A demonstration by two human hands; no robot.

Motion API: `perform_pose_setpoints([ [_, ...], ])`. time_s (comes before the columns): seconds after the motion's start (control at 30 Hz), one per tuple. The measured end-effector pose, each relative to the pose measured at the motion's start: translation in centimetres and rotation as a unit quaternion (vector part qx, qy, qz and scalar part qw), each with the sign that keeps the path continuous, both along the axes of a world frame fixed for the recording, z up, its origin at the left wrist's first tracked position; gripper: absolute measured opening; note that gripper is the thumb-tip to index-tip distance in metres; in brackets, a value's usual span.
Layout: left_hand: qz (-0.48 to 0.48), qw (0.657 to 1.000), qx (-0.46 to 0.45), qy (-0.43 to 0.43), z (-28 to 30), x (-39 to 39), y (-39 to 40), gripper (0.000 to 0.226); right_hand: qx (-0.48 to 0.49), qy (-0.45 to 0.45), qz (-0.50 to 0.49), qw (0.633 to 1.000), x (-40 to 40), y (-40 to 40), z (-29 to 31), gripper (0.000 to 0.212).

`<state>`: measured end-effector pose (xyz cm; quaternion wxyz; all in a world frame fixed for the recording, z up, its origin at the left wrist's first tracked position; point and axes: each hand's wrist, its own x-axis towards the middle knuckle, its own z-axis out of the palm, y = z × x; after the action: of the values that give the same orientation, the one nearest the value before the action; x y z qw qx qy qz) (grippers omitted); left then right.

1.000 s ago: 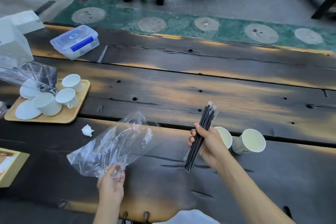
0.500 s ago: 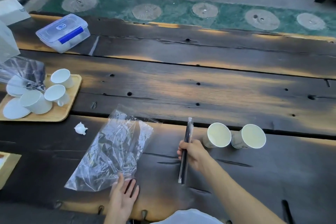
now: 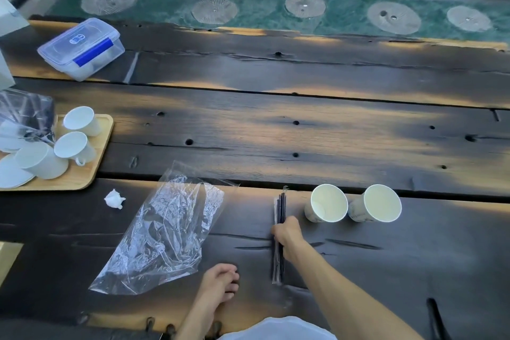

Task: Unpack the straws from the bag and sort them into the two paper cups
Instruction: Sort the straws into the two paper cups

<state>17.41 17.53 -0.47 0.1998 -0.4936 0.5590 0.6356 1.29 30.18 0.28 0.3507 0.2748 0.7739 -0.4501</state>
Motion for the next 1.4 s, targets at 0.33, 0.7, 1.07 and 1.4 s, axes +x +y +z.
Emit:
perform_pose_setpoints([
  [0.33, -0.054, 0.993, -0.102, 0.014, 0.4, -2.9, 0.5, 0.016, -0.015, -0.010, -0.007, 1.000, 0.8, 2.7, -0.7, 0.024],
  [0.7, -0.222, 0.923, -0.314, -0.019, 0.4, -7.7, 2.9, 0.017, 0.080, 0.002, -0.031, 0.996, 4.9, 11.4, -6.6, 0.020],
  [1.07, -0.174, 0.920, -0.343, -0.070, -1.3, -8.1, 2.5, 0.017, 0.096, 0.075, 0.144, 0.982, 2.7, 7.0, -1.8, 0.016],
  [1.4, -0.065, 0.975, -0.211, 0.027, -1.1, -8.6, 3.8, 0.016, 0.166, 0.143, 0.335, 0.916, 1.6, 2.8, -1.2, 0.021],
])
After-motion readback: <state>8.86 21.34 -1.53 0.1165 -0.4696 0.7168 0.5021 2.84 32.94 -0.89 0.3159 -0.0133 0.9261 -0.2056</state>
